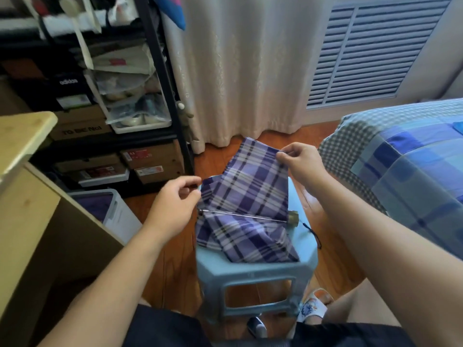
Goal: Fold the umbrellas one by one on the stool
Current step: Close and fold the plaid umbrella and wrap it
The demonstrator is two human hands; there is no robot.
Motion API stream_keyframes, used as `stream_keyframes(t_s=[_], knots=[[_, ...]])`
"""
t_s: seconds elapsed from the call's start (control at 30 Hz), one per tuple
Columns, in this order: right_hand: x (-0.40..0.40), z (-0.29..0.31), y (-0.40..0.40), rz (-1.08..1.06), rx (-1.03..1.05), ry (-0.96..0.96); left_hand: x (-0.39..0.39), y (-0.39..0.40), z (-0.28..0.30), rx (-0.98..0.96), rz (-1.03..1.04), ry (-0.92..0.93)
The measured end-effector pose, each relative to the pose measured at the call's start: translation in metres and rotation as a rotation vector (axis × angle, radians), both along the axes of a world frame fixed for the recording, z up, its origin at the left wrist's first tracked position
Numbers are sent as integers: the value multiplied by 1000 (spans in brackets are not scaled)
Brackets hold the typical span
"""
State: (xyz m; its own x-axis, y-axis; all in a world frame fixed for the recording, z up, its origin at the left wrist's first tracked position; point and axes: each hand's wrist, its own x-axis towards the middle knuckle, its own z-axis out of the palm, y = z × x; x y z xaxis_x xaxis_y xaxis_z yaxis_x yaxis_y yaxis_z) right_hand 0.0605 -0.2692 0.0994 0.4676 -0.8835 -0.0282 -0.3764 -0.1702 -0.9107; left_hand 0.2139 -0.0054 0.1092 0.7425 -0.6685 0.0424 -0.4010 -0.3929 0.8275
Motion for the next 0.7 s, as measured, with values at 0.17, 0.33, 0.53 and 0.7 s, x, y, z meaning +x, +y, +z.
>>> stream_keyframes(t_s=[0.17, 0.33, 0.53, 0.7], knots=[[-5, -13, -3, -87, 182, -66, 6, 9, -33, 77, -79, 158], [-48, -4, 44, -44, 78, -30, -8, -1, -32, -5, 43, -98], [-57, 0, 74, 37, -6, -62, -25, -27, -16, -71, -23, -58], [-50, 17, 80, 3, 158, -337, -22, -49, 6, -111, -19, 52]])
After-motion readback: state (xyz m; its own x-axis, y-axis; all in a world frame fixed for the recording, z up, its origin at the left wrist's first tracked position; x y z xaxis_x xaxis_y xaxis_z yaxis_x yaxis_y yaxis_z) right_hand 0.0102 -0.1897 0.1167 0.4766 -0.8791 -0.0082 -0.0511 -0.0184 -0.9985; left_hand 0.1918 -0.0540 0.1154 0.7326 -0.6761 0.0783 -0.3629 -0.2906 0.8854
